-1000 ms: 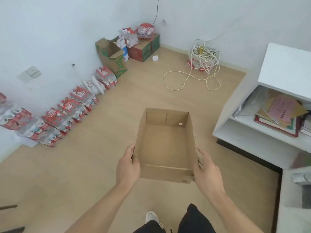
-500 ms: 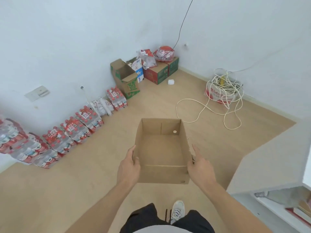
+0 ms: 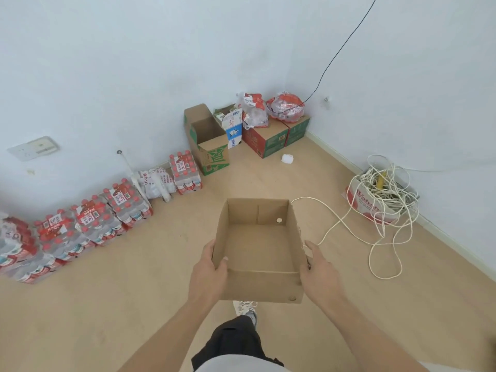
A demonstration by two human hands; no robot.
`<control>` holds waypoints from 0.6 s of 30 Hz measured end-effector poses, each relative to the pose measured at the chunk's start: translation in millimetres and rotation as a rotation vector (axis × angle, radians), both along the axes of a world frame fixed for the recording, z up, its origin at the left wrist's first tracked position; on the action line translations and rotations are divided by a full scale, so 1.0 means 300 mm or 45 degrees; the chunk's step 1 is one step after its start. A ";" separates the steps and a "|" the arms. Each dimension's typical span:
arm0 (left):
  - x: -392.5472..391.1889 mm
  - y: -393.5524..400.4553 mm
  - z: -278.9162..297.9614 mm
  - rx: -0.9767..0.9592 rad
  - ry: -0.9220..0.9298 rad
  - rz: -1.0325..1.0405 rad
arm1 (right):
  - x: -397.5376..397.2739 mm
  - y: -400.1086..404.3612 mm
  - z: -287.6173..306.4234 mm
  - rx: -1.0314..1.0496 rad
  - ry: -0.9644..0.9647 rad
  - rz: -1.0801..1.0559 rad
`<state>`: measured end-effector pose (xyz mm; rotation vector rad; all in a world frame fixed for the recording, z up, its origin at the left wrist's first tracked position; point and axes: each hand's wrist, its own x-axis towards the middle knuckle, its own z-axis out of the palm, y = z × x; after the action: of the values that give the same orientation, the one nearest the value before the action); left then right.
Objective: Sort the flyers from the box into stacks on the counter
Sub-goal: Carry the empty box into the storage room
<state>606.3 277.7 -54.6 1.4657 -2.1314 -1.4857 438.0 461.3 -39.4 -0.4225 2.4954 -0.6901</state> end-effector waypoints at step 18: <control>-1.315 -0.816 -0.107 0.120 -0.234 -0.176 | -1.416 -0.826 -0.199 0.116 -0.054 0.191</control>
<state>211.7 32.9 -86.7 1.5716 -2.3422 -1.5735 13.2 213.6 -99.1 -0.5491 2.4150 -0.5192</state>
